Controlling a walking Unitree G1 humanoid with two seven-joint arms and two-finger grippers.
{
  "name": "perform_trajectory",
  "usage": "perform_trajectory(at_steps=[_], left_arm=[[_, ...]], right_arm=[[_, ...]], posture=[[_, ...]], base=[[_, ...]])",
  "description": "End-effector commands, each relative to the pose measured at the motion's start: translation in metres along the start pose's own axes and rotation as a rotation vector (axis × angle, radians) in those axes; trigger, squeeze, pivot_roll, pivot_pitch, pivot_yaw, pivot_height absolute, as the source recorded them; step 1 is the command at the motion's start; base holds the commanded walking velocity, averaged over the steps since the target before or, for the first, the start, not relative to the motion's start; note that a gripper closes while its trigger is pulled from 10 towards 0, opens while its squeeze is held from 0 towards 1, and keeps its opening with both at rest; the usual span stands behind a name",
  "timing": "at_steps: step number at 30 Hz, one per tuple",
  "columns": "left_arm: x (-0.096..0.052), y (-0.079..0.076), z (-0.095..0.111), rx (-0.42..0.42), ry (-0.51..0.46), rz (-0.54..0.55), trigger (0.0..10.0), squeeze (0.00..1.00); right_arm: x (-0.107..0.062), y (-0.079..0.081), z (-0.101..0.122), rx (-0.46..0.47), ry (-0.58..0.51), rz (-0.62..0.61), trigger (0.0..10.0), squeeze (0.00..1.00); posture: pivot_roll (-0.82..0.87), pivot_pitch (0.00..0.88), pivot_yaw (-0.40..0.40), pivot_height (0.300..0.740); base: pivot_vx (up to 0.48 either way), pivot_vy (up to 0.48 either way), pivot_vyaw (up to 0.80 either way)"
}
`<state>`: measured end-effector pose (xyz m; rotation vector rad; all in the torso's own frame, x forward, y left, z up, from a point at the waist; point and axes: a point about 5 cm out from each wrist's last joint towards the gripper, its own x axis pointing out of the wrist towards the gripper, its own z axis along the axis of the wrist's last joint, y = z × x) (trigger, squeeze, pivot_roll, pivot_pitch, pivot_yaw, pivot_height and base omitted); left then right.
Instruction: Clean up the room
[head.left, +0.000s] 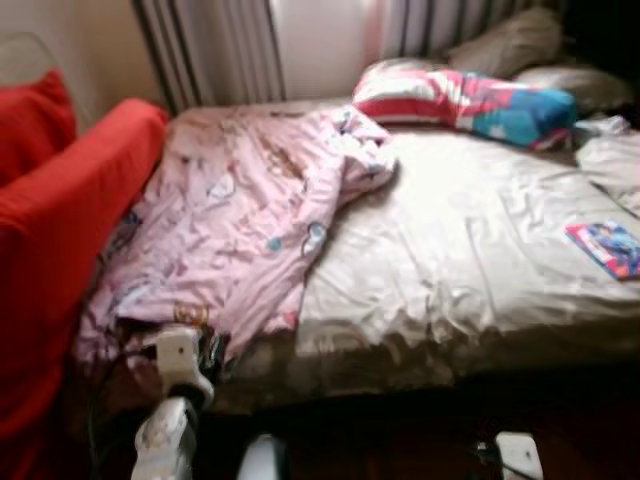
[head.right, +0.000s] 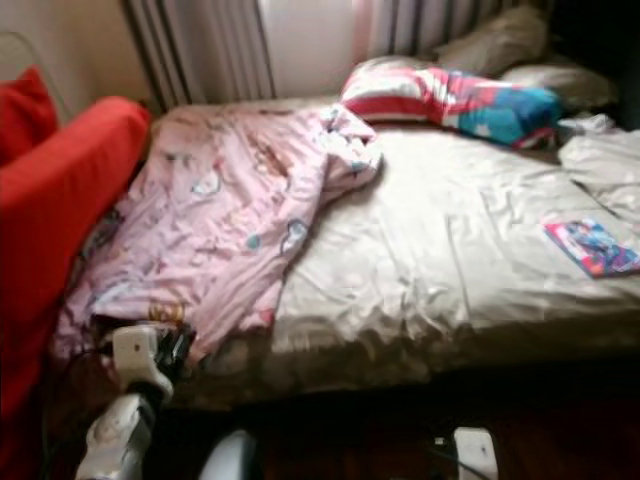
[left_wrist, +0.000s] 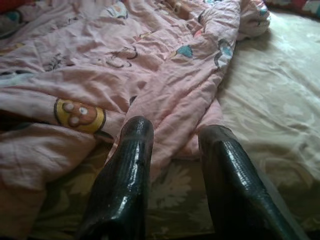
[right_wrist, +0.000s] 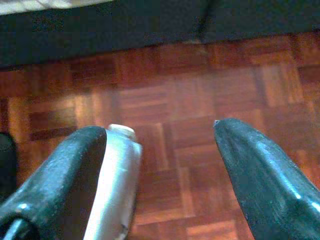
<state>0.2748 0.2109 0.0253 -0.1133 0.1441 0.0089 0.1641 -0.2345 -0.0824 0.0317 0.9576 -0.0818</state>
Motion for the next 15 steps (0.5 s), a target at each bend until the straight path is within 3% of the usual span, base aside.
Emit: perform_trajectory(at_steps=[1,15], left_arm=[[0.0034,0.0018,0.0071,0.01,-0.021,0.002,10.0,0.0],[0.0028,0.0019,0.0058,0.006,-0.012,0.011,10.0,0.0]], right_arm=[[-0.0001,-0.0024,0.002,0.007,-0.007,-0.007,10.0,0.0],[0.0005,-0.0023,0.0044,-0.016,-0.006,-0.007,10.0,0.0]], posture=[[0.0,0.003,0.006,0.63],[0.0,0.007,0.002,0.6]], base=[[0.0,0.0,0.0],[0.0,0.0,0.0]])
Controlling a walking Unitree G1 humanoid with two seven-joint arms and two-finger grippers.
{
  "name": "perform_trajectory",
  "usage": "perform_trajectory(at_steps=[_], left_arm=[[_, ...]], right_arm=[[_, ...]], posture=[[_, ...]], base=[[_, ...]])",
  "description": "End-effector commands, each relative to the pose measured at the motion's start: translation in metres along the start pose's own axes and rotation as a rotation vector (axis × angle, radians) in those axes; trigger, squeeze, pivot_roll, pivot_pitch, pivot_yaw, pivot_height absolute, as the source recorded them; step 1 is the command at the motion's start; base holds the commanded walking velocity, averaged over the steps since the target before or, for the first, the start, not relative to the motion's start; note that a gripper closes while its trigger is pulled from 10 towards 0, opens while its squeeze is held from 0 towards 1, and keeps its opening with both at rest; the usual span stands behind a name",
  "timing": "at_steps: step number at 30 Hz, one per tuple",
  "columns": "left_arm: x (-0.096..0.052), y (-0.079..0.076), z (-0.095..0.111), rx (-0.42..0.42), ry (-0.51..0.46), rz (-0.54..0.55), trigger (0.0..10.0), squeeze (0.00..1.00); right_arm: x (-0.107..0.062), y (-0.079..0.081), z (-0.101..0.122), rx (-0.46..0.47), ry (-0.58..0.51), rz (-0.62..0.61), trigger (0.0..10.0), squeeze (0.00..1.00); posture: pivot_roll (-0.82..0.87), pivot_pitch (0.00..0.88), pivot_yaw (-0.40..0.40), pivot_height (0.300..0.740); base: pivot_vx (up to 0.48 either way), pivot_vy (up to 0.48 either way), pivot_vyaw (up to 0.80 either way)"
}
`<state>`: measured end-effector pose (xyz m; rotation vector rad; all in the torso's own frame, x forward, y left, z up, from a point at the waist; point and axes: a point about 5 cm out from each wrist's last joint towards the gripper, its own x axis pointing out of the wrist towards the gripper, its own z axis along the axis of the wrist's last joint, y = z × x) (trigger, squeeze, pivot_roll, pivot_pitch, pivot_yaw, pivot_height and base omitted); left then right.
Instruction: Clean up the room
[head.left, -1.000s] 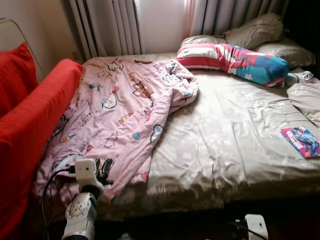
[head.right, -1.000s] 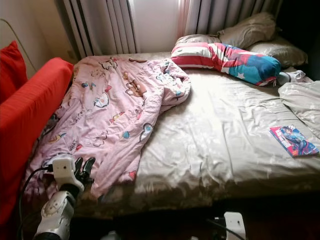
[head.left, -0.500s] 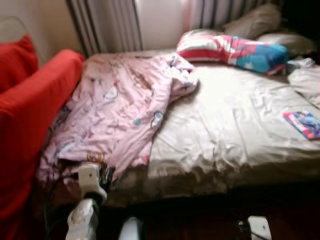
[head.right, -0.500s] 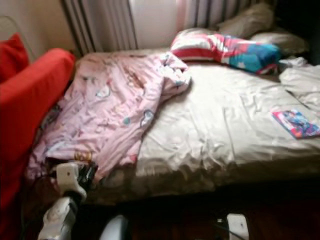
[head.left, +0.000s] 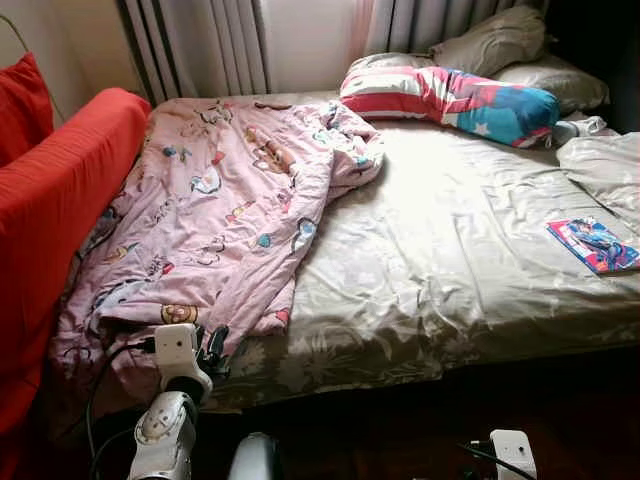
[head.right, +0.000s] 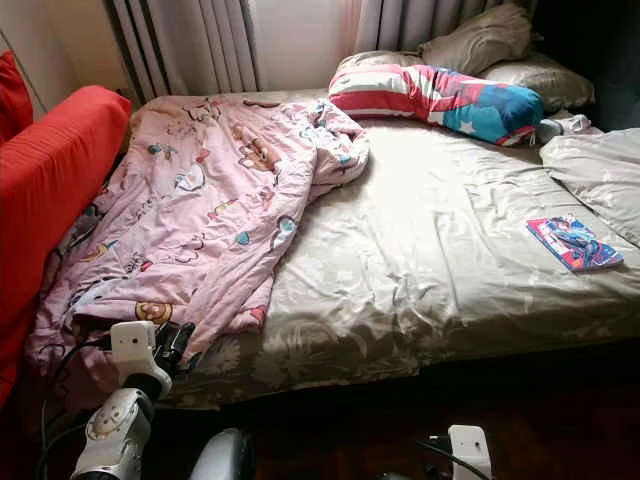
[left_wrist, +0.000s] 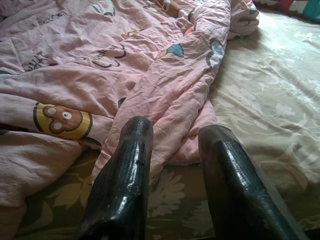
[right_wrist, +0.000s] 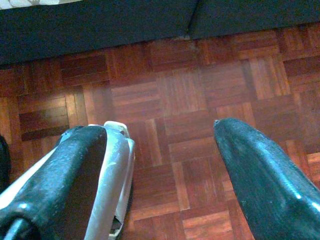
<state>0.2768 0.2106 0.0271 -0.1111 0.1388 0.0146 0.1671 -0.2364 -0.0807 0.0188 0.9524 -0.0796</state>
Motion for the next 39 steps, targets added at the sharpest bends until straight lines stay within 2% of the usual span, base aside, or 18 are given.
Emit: perform_trajectory(at_steps=[1,12,22,32,39], left_arm=[[0.0014,0.0024,0.0043,0.005,-0.009,0.005,10.0,0.0],[0.0028,0.0042,0.0062,0.007,-0.011,0.009,10.0,0.0],[0.0053,0.0024,0.0076,0.004,-0.012,0.008,10.0,0.0],[0.006,0.0033,0.0083,0.002,-0.012,0.007,10.0,0.0],[0.007,0.0023,0.0086,0.006,-0.009,0.002,10.0,0.0]], right_arm=[[0.0002,-0.0005,0.0012,-0.002,-0.003,-0.004,10.0,0.0],[0.0006,0.0012,0.0012,-0.005,0.003,0.0,10.0,0.0],[0.001,0.0023,0.003,-0.004,-0.002,0.013,10.0,0.0],[0.0013,0.0039,0.005,-0.013,-0.019,0.026,10.0,0.0],[0.0013,0.0054,0.0048,-0.01,-0.023,0.038,10.0,0.0]], posture=[[0.0,0.007,0.002,0.6],[0.0,0.005,0.005,0.6],[0.0,0.0,0.004,0.545],[0.0,0.0,0.006,0.545],[0.0,0.0,0.01,0.545]], base=[[0.0,0.0,0.0],[0.0,0.0,0.0],[0.0,0.0,0.0],[0.0,0.0,0.0],[0.07,0.0,0.73]])
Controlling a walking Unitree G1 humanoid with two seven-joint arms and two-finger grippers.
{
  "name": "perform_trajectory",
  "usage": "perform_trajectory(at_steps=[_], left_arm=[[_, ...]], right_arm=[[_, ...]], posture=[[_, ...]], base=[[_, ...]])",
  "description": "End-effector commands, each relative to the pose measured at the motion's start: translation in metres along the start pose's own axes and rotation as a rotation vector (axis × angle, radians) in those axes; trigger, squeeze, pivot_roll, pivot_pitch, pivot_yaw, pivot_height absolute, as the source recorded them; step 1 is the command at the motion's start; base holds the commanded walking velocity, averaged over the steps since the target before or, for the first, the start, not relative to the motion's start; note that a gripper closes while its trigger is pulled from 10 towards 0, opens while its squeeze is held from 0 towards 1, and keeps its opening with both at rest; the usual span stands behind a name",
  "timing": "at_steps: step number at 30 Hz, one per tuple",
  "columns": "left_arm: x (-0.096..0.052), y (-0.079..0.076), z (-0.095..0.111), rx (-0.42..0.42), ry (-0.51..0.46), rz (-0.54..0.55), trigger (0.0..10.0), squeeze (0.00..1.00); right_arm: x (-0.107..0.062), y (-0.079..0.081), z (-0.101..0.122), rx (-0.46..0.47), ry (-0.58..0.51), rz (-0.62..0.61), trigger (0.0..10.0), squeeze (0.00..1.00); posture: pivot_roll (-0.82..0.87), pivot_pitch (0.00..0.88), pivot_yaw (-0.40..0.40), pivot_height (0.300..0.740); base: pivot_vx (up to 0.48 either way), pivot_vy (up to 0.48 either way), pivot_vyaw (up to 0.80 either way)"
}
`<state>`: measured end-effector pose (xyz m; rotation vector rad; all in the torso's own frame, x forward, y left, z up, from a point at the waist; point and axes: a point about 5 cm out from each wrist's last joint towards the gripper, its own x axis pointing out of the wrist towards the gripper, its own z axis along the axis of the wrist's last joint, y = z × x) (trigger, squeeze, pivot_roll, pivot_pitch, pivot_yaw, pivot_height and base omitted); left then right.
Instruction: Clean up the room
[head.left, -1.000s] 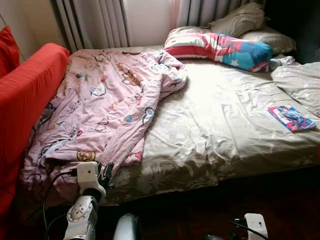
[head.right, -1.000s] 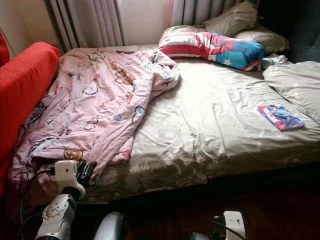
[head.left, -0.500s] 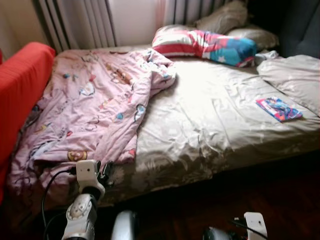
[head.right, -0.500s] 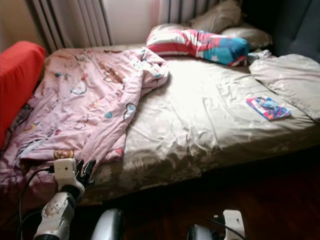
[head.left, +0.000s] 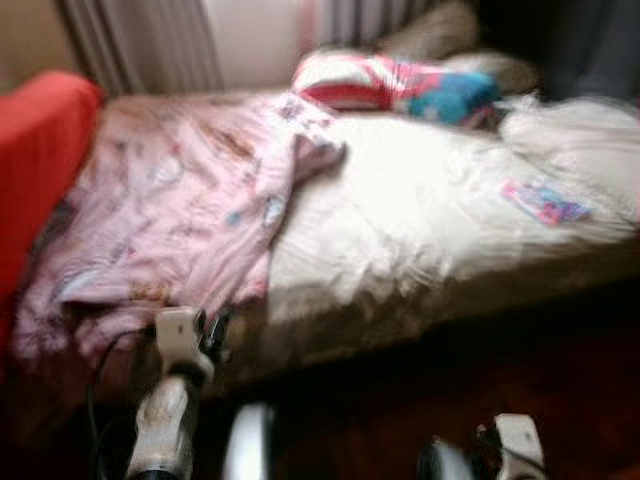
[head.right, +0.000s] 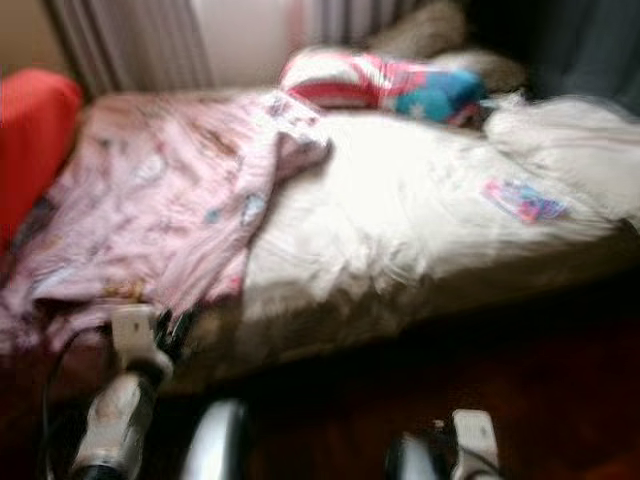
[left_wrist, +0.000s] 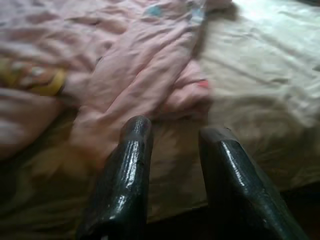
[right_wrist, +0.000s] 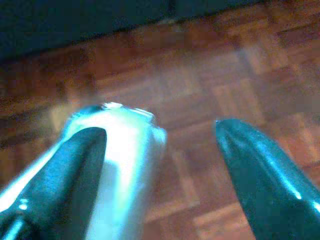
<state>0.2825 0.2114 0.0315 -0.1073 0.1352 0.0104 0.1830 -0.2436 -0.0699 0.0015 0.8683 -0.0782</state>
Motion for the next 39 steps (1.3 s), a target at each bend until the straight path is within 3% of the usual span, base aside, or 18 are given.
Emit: perform_trajectory(at_steps=[1,13,32,39], left_arm=[[0.002,0.0021,0.0035,0.002,-0.005,0.006,10.0,0.0],[0.0019,0.0039,0.0039,0.008,-0.003,0.012,10.0,0.0],[0.0034,0.0058,0.0056,0.005,-0.008,0.03,10.0,0.0],[0.0028,0.0085,0.0047,0.013,-0.003,0.042,10.0,0.0]], right_arm=[[-0.0009,0.0119,-0.0147,0.004,0.061,0.043,10.0,0.0],[-0.0009,0.0122,-0.0152,0.047,0.056,0.031,10.0,0.0],[0.0,0.0121,-0.0107,0.012,0.044,0.044,10.0,0.0],[0.0001,0.0124,-0.0111,0.039,0.044,0.042,10.0,0.0]], posture=[[0.0,0.0,0.01,0.545],[0.0,0.0,0.009,0.545],[0.0,0.0,0.004,0.545],[0.0,0.001,0.005,0.545]], base=[[0.247,0.0,0.61],[0.273,0.0,0.15],[0.28,0.0,0.22],[0.0,0.0,0.41]])
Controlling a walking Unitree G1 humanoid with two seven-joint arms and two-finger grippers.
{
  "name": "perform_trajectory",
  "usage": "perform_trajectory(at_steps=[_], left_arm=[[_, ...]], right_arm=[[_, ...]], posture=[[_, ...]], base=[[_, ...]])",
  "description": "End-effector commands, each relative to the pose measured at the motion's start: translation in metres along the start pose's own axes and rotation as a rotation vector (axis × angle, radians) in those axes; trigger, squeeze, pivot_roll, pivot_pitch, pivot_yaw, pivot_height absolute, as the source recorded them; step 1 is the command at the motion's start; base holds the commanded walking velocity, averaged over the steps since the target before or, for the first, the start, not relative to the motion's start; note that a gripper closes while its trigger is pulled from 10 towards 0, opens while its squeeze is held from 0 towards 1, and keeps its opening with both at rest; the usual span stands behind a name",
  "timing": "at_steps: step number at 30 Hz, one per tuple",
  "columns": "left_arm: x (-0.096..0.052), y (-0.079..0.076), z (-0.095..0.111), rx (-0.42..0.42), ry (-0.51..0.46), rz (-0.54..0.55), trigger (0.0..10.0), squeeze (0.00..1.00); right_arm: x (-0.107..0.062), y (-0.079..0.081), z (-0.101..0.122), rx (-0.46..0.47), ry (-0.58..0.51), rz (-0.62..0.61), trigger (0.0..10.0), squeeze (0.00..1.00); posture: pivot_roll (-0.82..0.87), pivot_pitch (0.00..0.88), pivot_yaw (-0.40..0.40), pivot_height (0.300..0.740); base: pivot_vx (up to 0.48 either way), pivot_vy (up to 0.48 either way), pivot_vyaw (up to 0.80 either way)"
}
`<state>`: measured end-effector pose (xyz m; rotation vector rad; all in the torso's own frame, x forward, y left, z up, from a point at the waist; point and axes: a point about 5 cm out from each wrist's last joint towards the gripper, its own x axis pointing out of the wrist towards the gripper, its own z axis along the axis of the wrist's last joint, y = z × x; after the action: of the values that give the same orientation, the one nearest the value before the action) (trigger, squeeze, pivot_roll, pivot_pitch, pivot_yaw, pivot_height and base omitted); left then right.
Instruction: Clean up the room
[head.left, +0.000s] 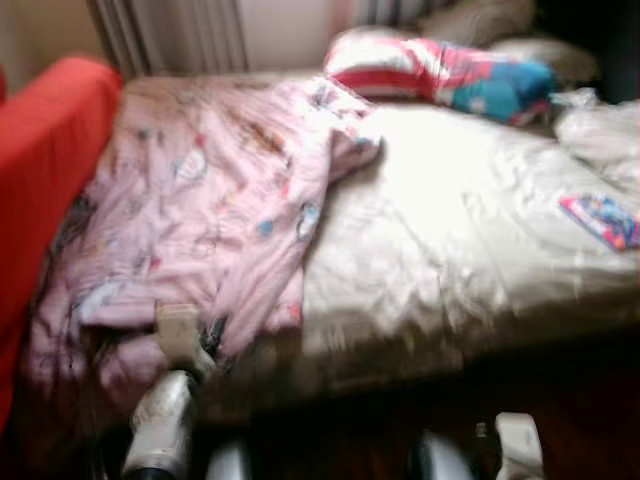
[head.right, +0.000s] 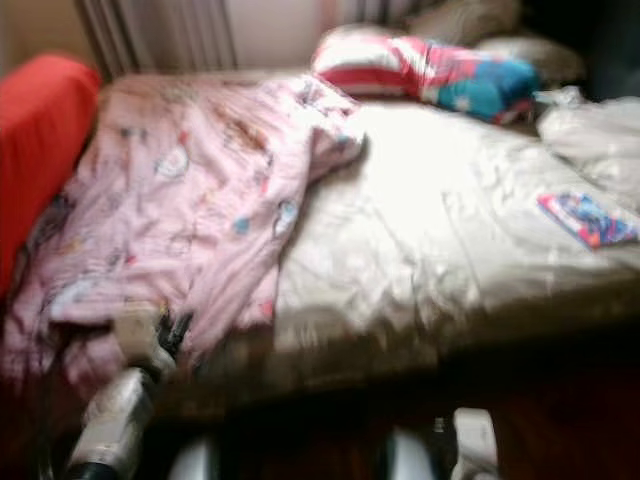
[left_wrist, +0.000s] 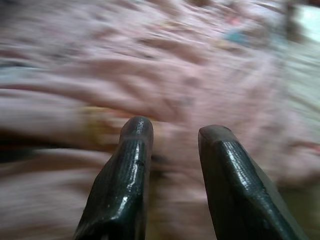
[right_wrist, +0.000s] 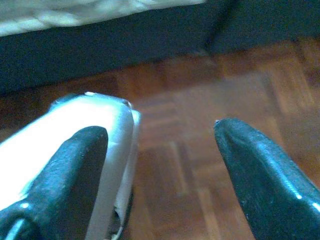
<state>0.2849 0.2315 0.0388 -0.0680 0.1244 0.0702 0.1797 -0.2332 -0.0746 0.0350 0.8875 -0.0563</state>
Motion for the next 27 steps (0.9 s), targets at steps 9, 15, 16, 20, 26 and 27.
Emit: perform_trajectory(at_steps=[9,15,16,20,26,27], left_arm=[[0.001,-0.016,-0.014,-0.019,0.086,-0.09,10.0,0.0],[0.0,-0.021,-0.014,-0.01,0.08,-0.133,10.0,0.0],[0.0,-0.022,-0.014,-0.003,0.082,-0.136,10.0,0.0],[0.002,-0.025,-0.014,0.003,0.08,-0.142,10.0,0.0],[0.002,-0.026,-0.013,0.012,0.08,-0.142,10.0,0.0],[0.002,-0.026,-0.013,0.012,0.08,-0.142,10.0,0.0]], right_arm=[[-0.001,0.0,-0.006,0.015,0.029,-0.003,10.0,0.0],[-0.001,0.0,-0.006,0.021,0.032,-0.009,10.0,0.0],[-0.001,-0.001,-0.006,0.026,0.033,-0.013,10.0,0.0],[-0.001,-0.001,-0.006,0.039,0.031,-0.017,10.0,0.0],[-0.001,-0.001,-0.005,0.03,0.023,-0.014,10.0,0.0],[-0.001,-0.001,-0.004,0.026,0.024,-0.013,10.0,0.0]], posture=[[0.01,0.017,-0.003,0.545],[0.01,0.02,-0.003,0.545],[0.01,0.021,-0.003,0.545],[0.0,0.019,-0.002,0.545],[0.01,0.014,-0.004,0.545],[0.01,0.014,-0.005,0.545]], base=[[0.0,0.0,0.0],[0.0,0.0,0.0],[0.0,0.0,0.0],[0.0,0.0,-0.34],[0.226,0.0,-0.2],[0.296,0.0,0.0]])
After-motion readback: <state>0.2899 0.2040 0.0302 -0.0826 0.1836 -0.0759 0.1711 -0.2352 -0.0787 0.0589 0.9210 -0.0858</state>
